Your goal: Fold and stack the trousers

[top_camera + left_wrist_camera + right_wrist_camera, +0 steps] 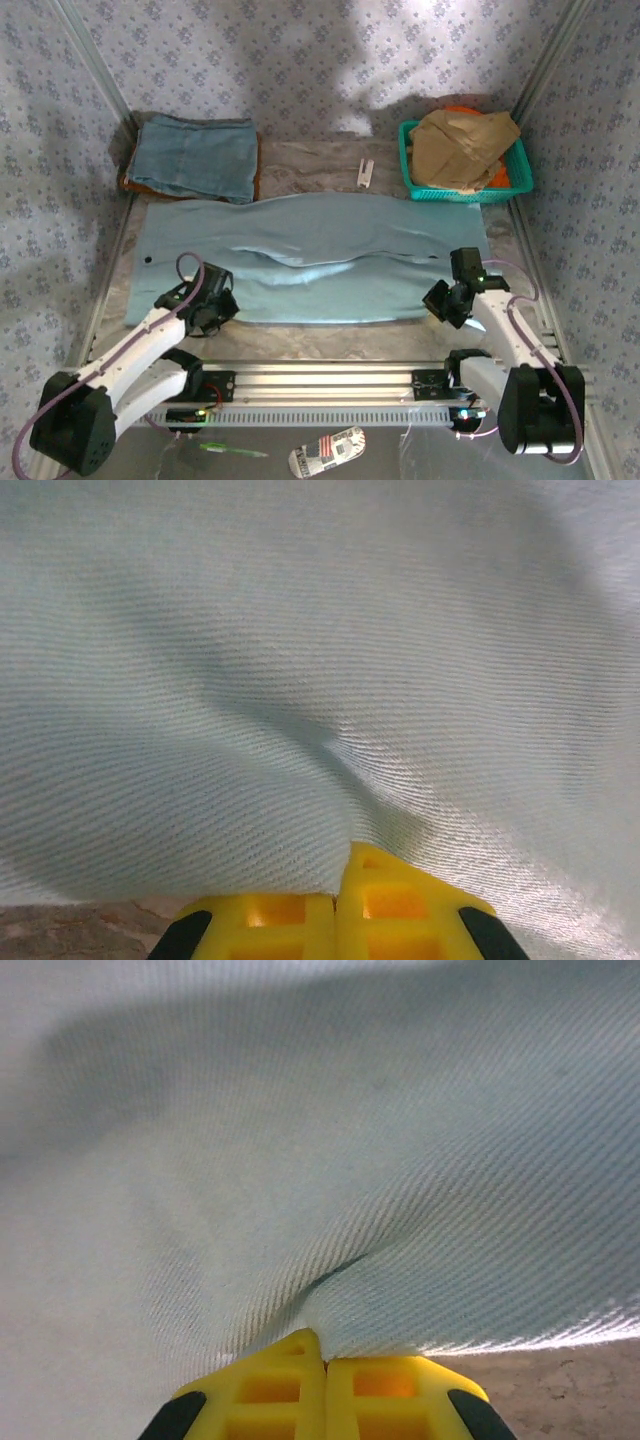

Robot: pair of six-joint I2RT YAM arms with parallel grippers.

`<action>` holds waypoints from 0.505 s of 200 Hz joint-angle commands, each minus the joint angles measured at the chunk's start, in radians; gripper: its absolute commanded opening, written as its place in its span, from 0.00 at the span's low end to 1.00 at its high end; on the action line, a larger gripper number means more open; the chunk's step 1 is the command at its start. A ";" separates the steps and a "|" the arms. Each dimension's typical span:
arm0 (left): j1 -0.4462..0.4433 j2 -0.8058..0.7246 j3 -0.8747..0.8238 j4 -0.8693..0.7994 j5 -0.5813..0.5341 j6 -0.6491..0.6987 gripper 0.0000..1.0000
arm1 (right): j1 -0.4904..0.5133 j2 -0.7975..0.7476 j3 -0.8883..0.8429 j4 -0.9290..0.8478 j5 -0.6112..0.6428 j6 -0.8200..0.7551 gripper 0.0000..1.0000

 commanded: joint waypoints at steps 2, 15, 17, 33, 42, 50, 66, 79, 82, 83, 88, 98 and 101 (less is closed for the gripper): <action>0.005 -0.069 0.095 -0.057 -0.009 0.072 0.00 | -0.007 -0.060 0.071 -0.064 0.008 -0.039 0.00; 0.005 -0.108 0.149 -0.128 -0.008 0.100 0.00 | -0.007 -0.097 0.112 -0.110 0.006 -0.054 0.00; 0.005 -0.112 0.158 -0.138 -0.009 0.105 0.00 | -0.007 -0.103 0.120 -0.117 0.008 -0.057 0.00; 0.005 -0.144 0.225 -0.199 -0.007 0.133 0.00 | -0.006 -0.140 0.174 -0.167 0.013 -0.075 0.00; 0.005 -0.151 0.260 -0.222 0.000 0.150 0.00 | -0.006 -0.152 0.202 -0.194 0.013 -0.085 0.00; 0.005 -0.150 0.289 -0.247 0.005 0.162 0.00 | -0.007 -0.156 0.221 -0.213 0.012 -0.096 0.00; 0.005 -0.153 0.325 -0.285 0.024 0.180 0.00 | -0.008 -0.165 0.239 -0.242 -0.007 -0.117 0.00; 0.005 -0.169 0.332 -0.313 0.036 0.182 0.00 | -0.010 -0.172 0.235 -0.264 -0.028 -0.121 0.00; 0.005 -0.176 0.331 -0.317 0.041 0.181 0.00 | -0.011 -0.175 0.233 -0.264 -0.036 -0.121 0.00; 0.005 -0.178 0.331 -0.319 0.043 0.181 0.00 | -0.011 -0.176 0.232 -0.265 -0.039 -0.121 0.00; 0.005 -0.188 0.330 -0.332 0.049 0.182 0.00 | -0.013 -0.181 0.229 -0.263 -0.055 -0.121 0.00; 0.005 -0.211 0.325 -0.362 0.056 0.176 0.00 | -0.016 -0.195 0.225 -0.268 -0.069 -0.120 0.00; 0.005 -0.221 0.322 -0.370 0.060 0.173 0.00 | -0.019 -0.198 0.225 -0.268 -0.072 -0.121 0.00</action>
